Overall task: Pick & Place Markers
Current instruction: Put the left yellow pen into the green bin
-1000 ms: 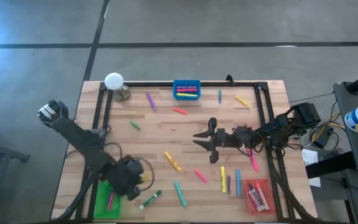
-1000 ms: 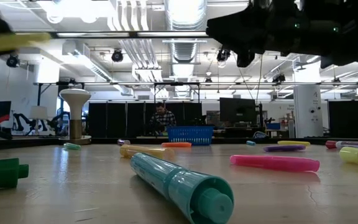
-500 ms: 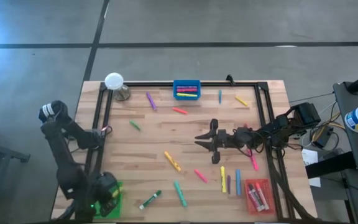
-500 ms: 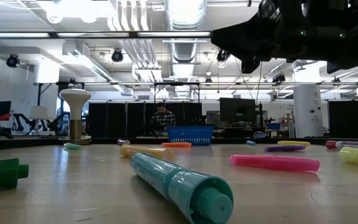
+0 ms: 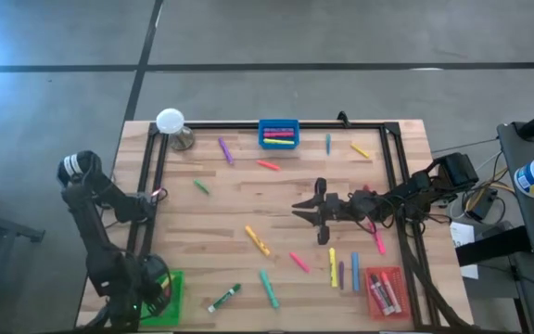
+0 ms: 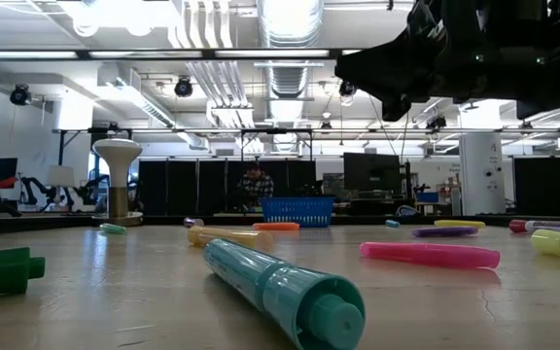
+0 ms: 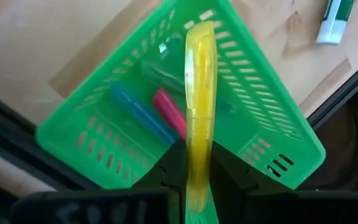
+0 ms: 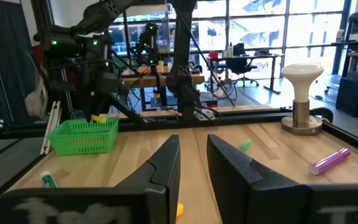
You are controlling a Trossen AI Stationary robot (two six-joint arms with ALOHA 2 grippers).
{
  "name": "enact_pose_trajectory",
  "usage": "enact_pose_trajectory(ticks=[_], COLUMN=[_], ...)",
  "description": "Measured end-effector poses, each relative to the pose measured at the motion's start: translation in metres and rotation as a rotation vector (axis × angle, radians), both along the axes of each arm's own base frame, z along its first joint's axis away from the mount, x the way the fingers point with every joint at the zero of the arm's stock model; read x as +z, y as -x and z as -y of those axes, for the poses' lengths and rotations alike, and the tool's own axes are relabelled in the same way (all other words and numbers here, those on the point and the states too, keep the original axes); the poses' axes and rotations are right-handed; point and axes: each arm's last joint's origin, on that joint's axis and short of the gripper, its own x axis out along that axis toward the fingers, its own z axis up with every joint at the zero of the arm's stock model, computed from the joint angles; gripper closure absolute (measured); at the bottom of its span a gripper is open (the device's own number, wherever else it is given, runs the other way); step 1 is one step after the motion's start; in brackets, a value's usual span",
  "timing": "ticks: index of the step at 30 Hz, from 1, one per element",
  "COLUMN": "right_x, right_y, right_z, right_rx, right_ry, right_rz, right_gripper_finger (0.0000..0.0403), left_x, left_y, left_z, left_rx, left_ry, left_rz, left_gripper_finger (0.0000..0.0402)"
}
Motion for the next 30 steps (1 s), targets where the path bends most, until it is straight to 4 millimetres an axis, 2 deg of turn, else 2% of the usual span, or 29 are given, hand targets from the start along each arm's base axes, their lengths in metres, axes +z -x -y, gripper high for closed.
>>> enact_pose_trajectory(ticks=[10,17,23,30], right_x=[0.0,0.001,0.0,-0.001], right_y=[0.0,-0.001,0.0,0.0], right_z=[0.0,0.0,0.0,0.0], right_rx=[0.001,0.003,0.003,0.01], right_ry=[0.001,0.0,0.001,0.004], right_rz=[0.002,0.004,-0.002,-0.003], right_gripper_finger=[0.0332,0.0334,0.034,0.034], left_x=[-0.015,-0.023,-0.021,-0.013], left_y=[0.0,-0.001,-0.005,-0.007], left_z=[-0.002,-0.008,-0.008,-0.004], left_rx=[0.038,0.042,0.001,-0.016], left_ry=[0.043,0.062,0.094,0.127], left_rz=[-0.026,-0.161,-0.231,-0.214], left_gripper_finger=[0.0346,0.0344,0.0344,0.0344])
